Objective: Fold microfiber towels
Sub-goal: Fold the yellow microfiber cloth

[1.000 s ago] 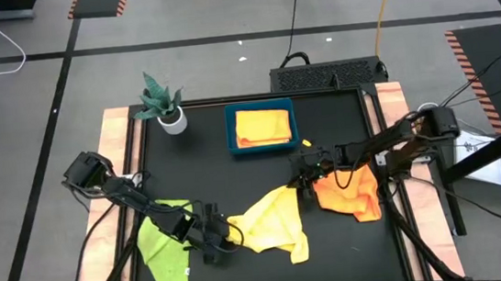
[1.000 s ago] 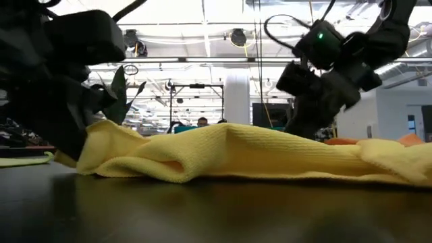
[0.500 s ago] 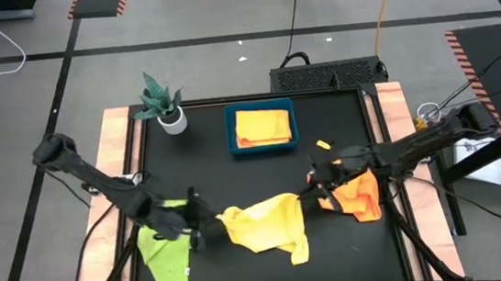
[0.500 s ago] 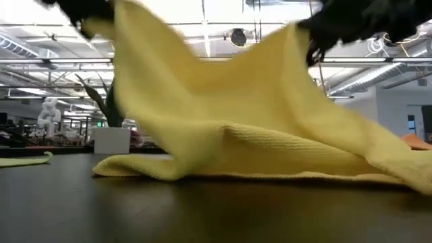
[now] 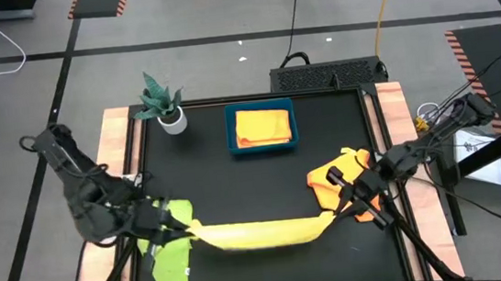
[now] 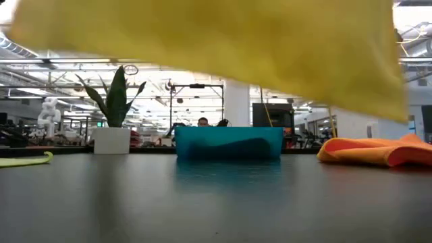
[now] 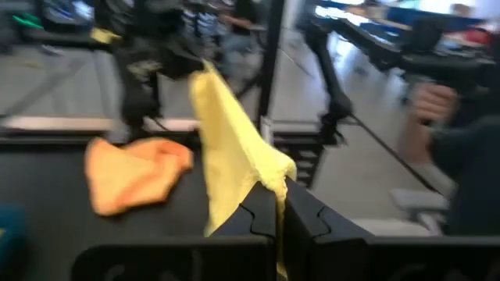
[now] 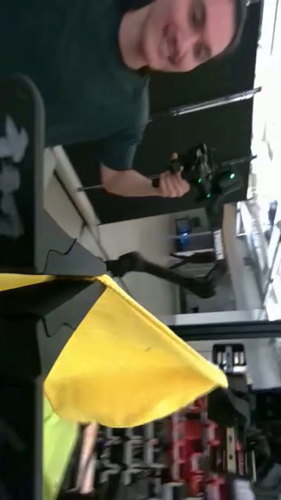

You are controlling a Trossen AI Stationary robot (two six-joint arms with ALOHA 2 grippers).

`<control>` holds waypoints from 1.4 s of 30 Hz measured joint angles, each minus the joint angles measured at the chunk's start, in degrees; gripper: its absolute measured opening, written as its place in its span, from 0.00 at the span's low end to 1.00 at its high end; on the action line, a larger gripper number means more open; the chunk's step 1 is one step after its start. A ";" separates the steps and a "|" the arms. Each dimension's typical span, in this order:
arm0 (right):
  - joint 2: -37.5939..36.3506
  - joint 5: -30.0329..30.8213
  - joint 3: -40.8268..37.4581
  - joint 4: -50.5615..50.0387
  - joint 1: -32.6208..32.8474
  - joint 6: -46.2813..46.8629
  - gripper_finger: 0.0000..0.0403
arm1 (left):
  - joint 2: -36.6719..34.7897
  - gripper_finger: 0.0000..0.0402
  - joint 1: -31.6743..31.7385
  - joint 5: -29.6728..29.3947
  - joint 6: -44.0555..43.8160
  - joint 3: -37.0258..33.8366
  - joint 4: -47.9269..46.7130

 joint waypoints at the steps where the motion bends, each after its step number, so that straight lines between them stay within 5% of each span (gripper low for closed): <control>1: 0.02 0.02 0.85 -0.34 0.11 -0.25 0.00 | 0.25 0.01 -0.44 -2.42 -0.05 1.53 -1.68; 6: 0.03 -0.24 3.37 -1.76 0.25 1.24 0.00 | 1.04 0.00 0.37 -6.34 -6.68 5.67 -9.13; 13: 1.46 -0.26 3.50 -3.48 4.11 4.73 0.00 | 5.52 0.01 -1.90 2.60 -8.51 5.74 -9.30; 25: 6.46 2.45 3.50 -7.33 7.71 12.44 0.00 | 16.41 0.01 -2.05 9.72 -13.49 5.72 -14.78; 28: 5.37 3.03 3.50 -9.24 5.72 11.08 0.00 | 15.74 0.01 -0.48 9.03 -14.14 5.72 -20.36; 36: 2.75 17.58 3.50 -24.63 -5.47 10.13 0.00 | 13.27 0.01 8.41 4.85 -17.48 5.74 -39.36; 42: 2.60 18.69 3.50 -25.62 -16.42 5.06 0.00 | 13.33 0.02 19.54 3.91 -9.53 5.74 -47.00</control>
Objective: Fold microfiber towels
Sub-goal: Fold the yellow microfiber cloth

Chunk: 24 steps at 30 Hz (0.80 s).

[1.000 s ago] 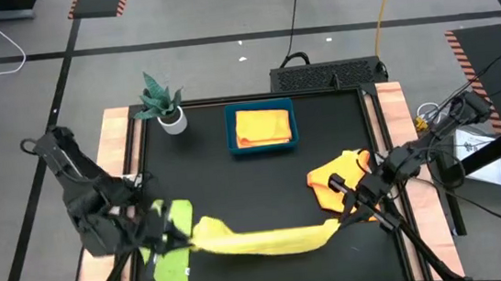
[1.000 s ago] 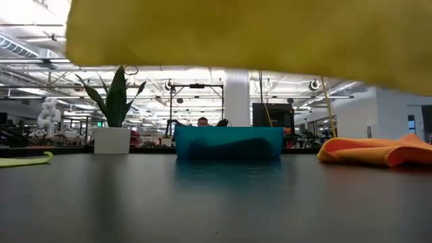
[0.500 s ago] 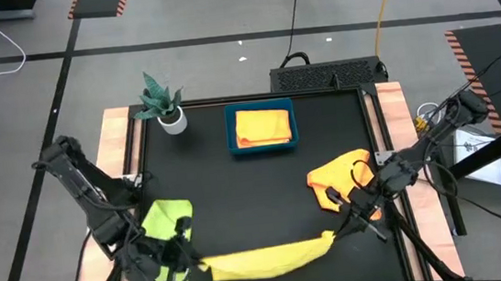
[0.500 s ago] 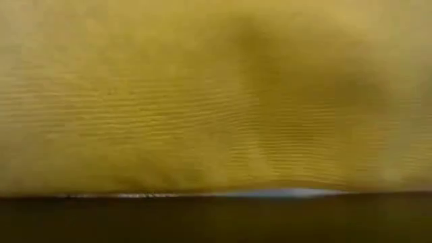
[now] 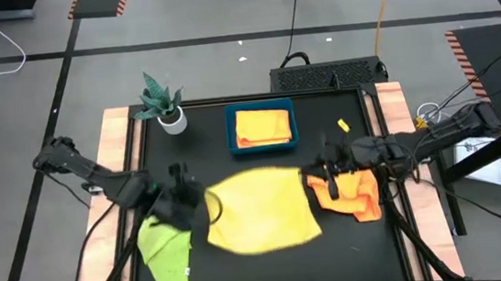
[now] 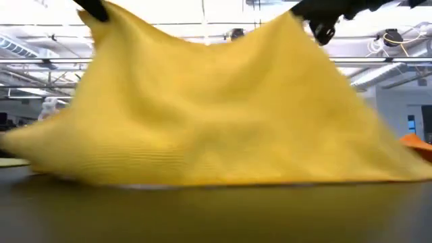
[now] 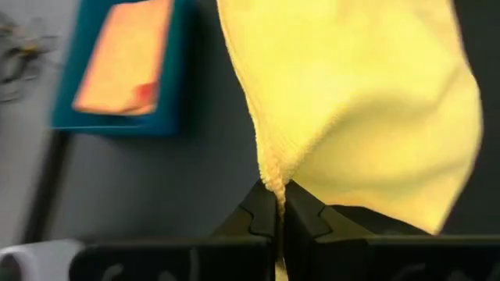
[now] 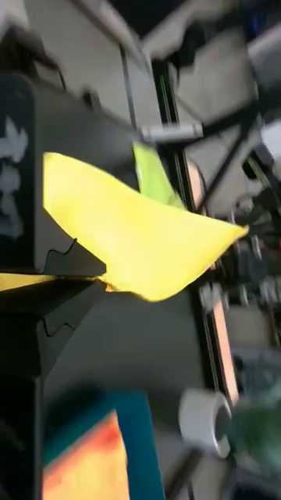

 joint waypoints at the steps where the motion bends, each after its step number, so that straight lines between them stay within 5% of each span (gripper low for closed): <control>1: -0.28 -0.02 0.00 0.18 -1.75 -1.54 0.00 | 0.00 0.02 2.01 -0.55 1.91 0.00 -0.22; 8: -3.55 0.32 4.03 -1.99 -8.46 -13.86 0.00 | -3.04 0.01 12.57 -6.93 5.67 0.00 -5.44; 17: -4.12 0.18 7.74 -3.64 -3.88 -15.21 0.00 | -6.88 0.00 9.79 -12.39 5.16 0.00 -5.11; 20: -3.54 -0.01 7.72 -5.95 -1.10 -11.74 0.00 | -7.06 0.00 6.33 -10.59 3.19 0.00 -3.47; 24: -2.87 -6.38 7.72 -5.75 4.28 -3.94 0.00 | -7.00 0.00 -0.36 -0.68 0.94 0.00 4.22</control>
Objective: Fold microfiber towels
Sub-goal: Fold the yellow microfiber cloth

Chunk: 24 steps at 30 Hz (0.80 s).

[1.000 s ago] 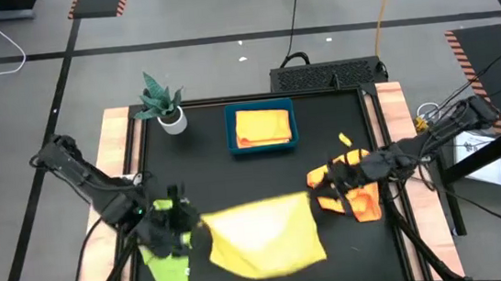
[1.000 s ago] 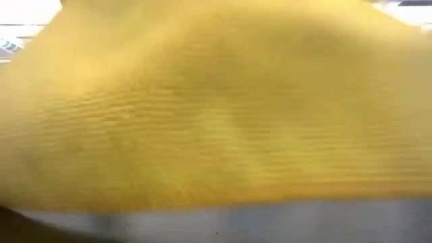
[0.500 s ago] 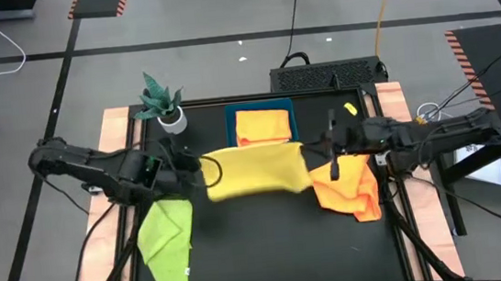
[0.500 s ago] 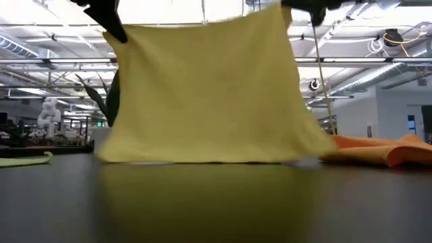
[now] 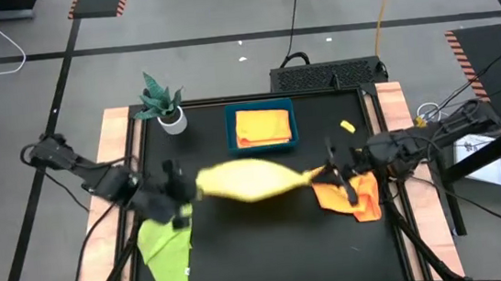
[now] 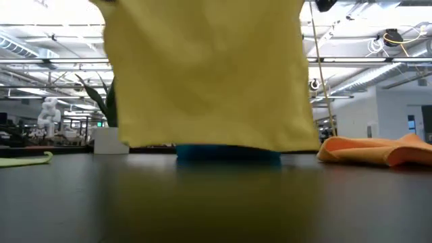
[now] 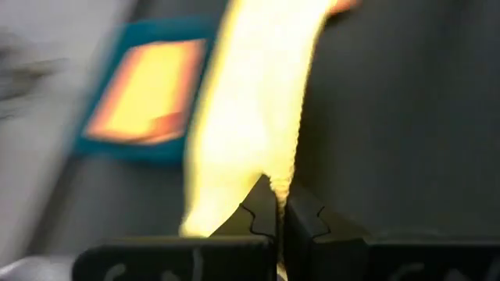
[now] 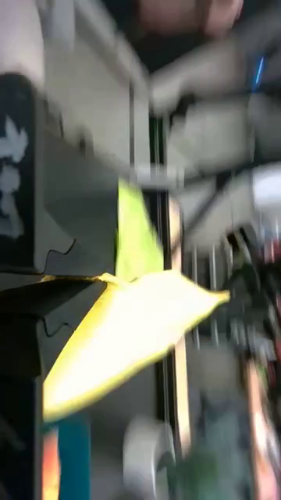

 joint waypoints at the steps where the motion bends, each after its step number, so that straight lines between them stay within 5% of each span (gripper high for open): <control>1: 0.20 -1.84 0.00 1.01 1.72 1.89 0.00 | 0.08 0.00 -2.01 2.31 -0.28 0.00 3.17; 9: 0.98 -7.04 0.00 17.48 15.91 10.12 0.00 | -0.08 0.01 -17.30 10.99 -0.18 2.45 29.37; 16: -0.21 1.16 0.00 7.28 16.52 14.02 0.00 | -0.14 0.02 -20.91 -1.53 -7.89 6.34 12.35; 24: -0.09 6.40 -8.34 -6.41 6.92 23.11 0.00 | -0.17 0.01 -10.80 6.06 -16.85 -7.53 7.86</control>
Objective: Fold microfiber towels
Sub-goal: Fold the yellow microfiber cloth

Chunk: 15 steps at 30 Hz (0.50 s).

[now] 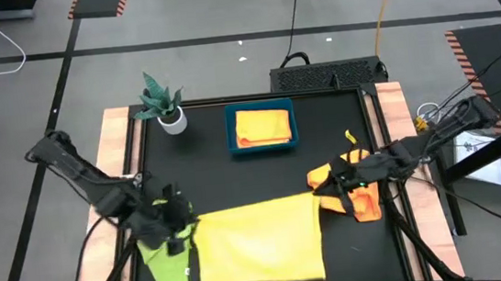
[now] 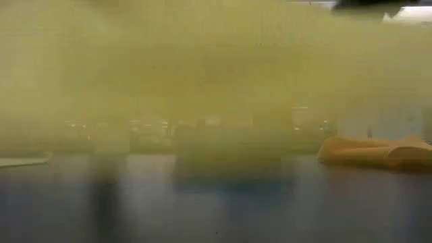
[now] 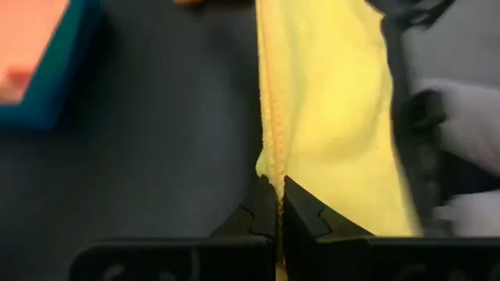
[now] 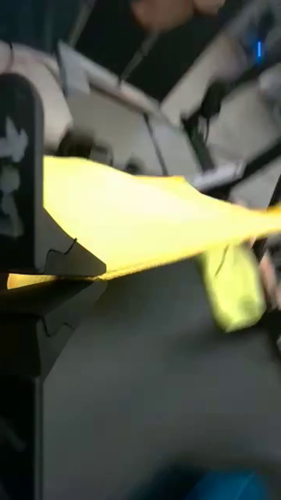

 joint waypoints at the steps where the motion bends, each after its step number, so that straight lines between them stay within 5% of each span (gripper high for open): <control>1: -0.01 -0.02 -2.06 0.06 -1.63 0.40 0.00 | 0.00 0.02 1.60 -0.01 0.74 -3.12 1.37; 9: 0.00 -2.08 -18.64 4.85 -17.59 1.42 0.00 | 0.05 0.03 16.63 6.39 10.39 -24.30 12.28; 15: -0.01 -4.42 -20.87 13.66 -24.90 -3.76 0.00 | 0.02 0.02 25.44 6.05 17.23 -26.39 12.05</control>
